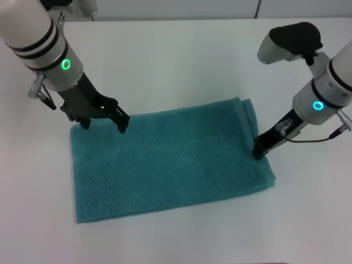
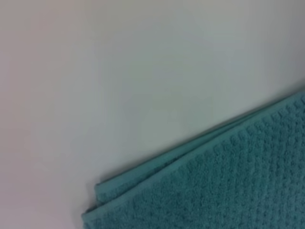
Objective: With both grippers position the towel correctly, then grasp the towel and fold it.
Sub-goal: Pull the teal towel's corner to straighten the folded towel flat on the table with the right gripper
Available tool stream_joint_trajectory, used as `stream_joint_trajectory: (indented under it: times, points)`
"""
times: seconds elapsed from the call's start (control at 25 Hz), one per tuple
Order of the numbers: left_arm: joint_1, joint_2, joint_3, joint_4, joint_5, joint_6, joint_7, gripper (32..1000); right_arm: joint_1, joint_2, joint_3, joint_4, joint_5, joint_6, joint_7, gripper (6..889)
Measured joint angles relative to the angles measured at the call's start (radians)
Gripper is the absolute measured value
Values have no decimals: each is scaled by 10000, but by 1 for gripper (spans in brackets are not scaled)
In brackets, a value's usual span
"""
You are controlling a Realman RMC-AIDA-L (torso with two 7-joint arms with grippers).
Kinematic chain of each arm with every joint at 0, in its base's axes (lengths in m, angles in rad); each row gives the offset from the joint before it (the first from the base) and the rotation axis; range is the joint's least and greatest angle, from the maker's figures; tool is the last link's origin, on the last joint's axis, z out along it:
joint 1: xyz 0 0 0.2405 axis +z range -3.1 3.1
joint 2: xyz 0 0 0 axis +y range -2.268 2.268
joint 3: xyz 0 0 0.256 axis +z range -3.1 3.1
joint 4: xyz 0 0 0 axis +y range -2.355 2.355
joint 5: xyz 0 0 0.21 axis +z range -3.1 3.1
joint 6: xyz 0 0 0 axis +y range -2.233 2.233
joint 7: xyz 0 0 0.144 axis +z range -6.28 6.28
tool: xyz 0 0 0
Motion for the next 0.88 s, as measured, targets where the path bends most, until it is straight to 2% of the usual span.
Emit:
stream_joint_trajectory:
  times: [0.64,0.88]
  points:
    - [-7,15,0,0,9,0,0,908,65,60,0,2,46,-572,-350,60]
    - [-10,15,0,0,17,1,0,909,66,60,-28,2,464,-866,-630,60]
